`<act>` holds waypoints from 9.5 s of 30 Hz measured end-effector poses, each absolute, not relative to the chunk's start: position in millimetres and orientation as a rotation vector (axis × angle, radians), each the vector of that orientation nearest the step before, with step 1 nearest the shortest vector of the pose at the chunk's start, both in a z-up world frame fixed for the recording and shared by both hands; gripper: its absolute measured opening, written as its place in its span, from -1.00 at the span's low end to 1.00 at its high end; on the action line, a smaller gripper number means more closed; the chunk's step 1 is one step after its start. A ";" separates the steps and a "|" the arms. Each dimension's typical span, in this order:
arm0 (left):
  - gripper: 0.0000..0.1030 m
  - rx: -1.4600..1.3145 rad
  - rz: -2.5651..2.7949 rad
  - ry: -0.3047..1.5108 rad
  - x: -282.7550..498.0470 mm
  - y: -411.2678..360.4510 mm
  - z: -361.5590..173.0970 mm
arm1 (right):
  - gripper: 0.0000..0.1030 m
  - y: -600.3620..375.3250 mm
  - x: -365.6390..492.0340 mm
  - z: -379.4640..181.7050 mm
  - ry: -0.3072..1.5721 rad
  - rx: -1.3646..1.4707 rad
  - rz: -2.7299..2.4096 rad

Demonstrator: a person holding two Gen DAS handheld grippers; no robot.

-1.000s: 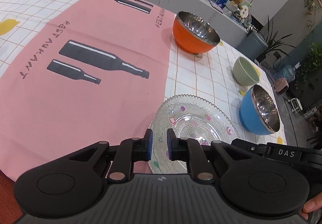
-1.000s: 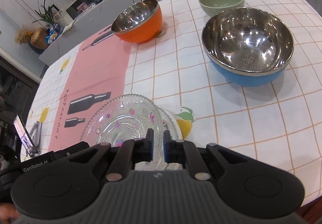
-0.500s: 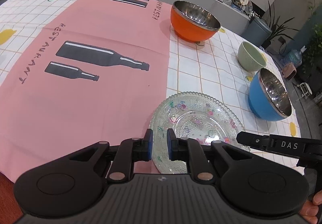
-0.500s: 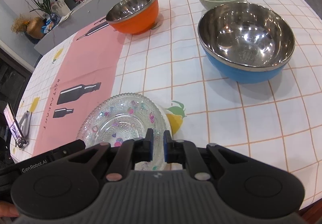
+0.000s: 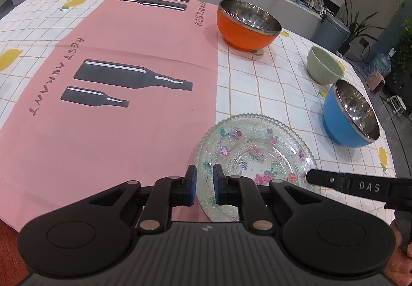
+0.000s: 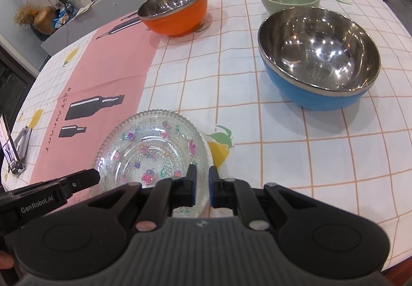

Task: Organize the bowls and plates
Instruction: 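Lower the clear glass plate onto the stack and open the right gripper, then move the right gripper to the blue steel bowl and grasp its rim, then carry the blue steel bowl beside the plate stack and open the right gripper, then move the right gripper to the orange steel bowl and grasp its rim, then carry the orange bowl into the blue bowl and open the right gripper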

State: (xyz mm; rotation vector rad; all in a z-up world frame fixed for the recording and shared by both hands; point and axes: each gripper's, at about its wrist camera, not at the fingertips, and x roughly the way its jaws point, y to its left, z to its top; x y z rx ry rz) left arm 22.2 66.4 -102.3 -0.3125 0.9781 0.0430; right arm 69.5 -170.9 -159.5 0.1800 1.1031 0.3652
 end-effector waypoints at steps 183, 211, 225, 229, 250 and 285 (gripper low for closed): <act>0.06 -0.256 -0.289 0.983 122.9 -39.7 -23.2 | -0.15 -273.3 102.0 -78.3 1.022 0.161 0.146; 0.06 -0.369 -0.304 1.068 283.5 -58.6 -63.0 | -0.08 -294.4 265.6 -99.0 1.091 0.225 0.033; -0.04 -0.365 -0.271 1.036 306.5 -57.3 -86.7 | -0.11 -292.4 302.1 -122.3 1.106 0.306 0.056; -0.04 -0.277 -0.248 1.008 296.7 -41.6 -61.2 | -0.10 -278.9 297.6 -112.1 1.089 0.313 0.127; -0.04 -0.342 0.024 0.977 301.6 96.0 -78.9 | -0.23 -141.7 338.1 -116.3 1.139 0.298 0.306; -0.78 -0.239 0.045 0.999 225.8 45.5 -27.0 | -0.86 -141.1 271.2 -81.1 1.115 0.205 0.257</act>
